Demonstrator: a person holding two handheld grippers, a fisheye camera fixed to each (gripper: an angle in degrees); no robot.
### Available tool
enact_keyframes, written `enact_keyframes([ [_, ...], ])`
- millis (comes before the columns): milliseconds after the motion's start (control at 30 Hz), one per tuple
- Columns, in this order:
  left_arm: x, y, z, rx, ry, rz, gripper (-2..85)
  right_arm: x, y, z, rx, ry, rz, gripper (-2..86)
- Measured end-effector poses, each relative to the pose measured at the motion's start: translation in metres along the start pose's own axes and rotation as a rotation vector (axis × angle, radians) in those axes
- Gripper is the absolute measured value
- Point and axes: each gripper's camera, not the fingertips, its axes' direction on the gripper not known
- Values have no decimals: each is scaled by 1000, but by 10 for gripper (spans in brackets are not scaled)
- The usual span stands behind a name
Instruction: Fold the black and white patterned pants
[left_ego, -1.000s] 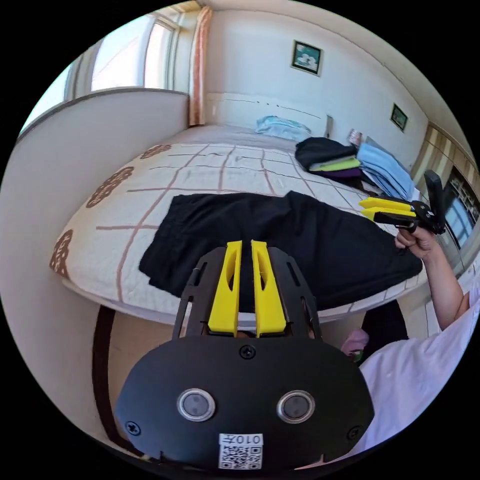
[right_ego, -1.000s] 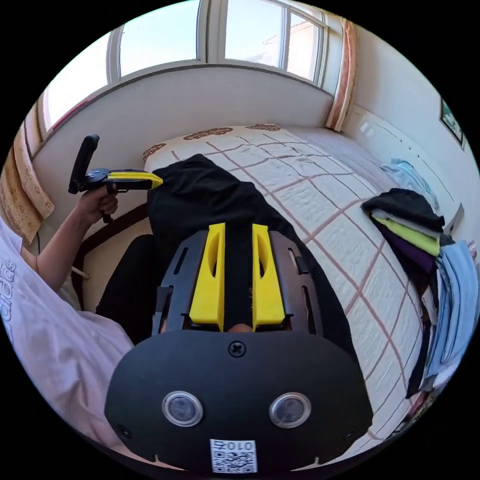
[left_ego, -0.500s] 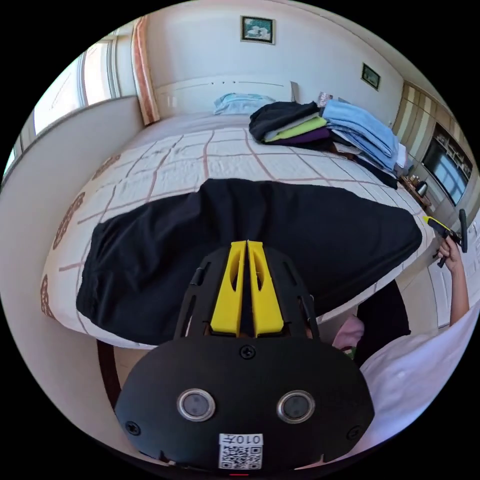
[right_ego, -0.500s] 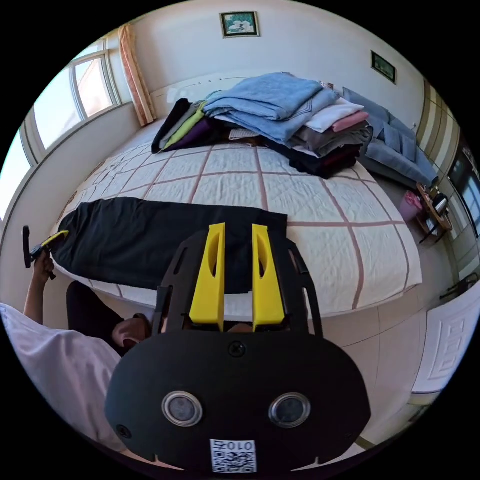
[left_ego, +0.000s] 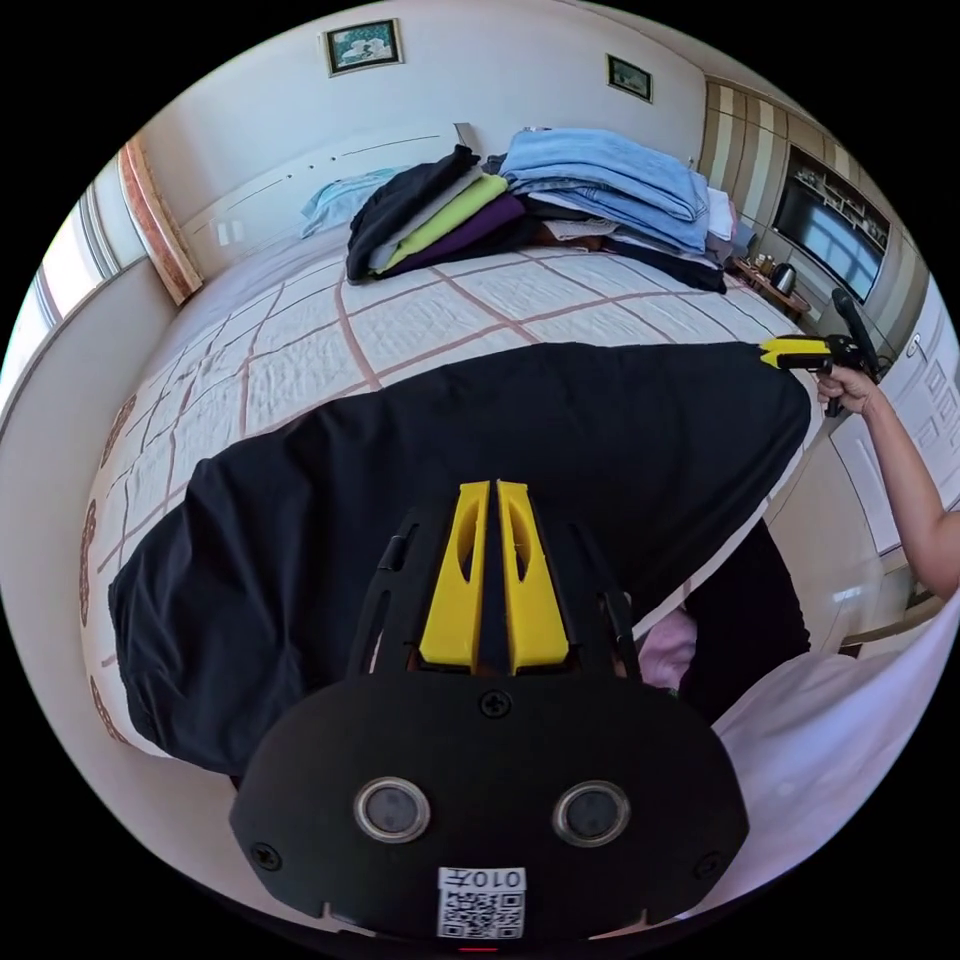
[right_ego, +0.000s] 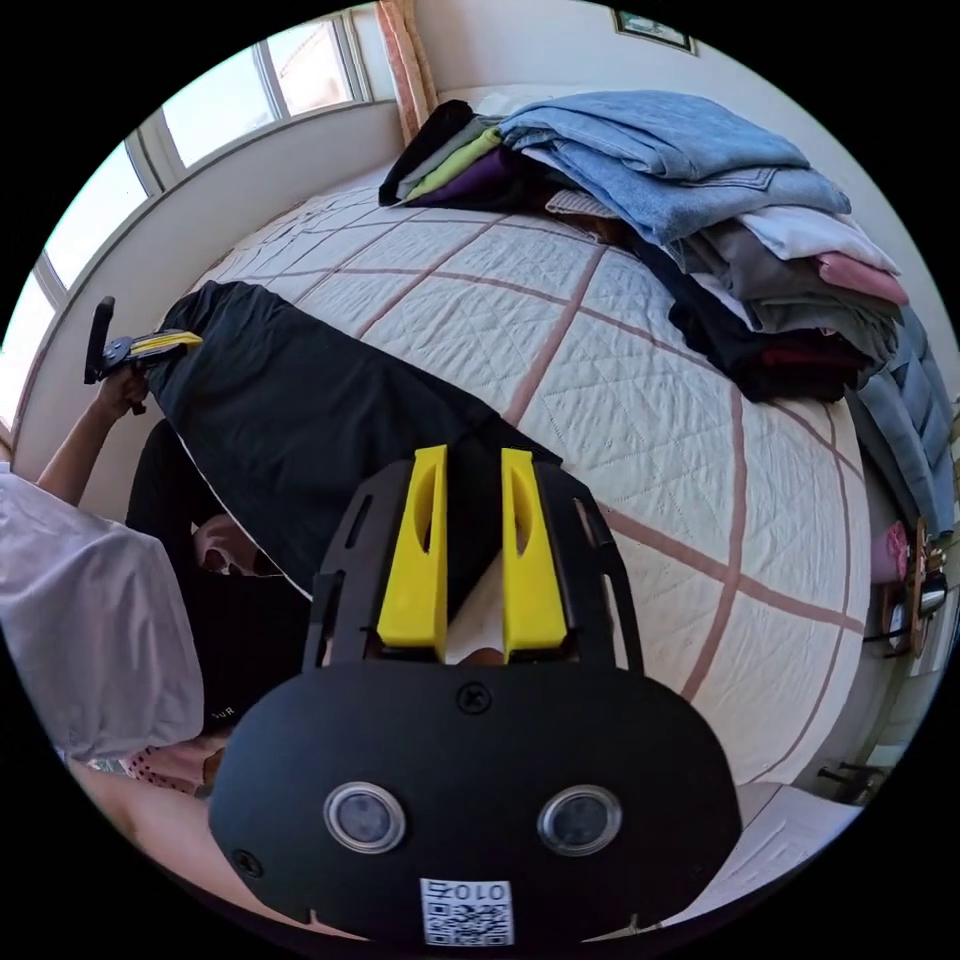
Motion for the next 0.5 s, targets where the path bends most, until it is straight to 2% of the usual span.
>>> enact_keyframes([
  [233,3,-10,13,-29,-16,-24,4,23,5,-36,83,20,-31,30],
  [367,6,-18,19,-49,-39,-35,4,51,1,-13,-96,72,6,33],
  [500,7,-19,28,-55,-33,-57,4,70,20,-2,-50,9,54,52],
])
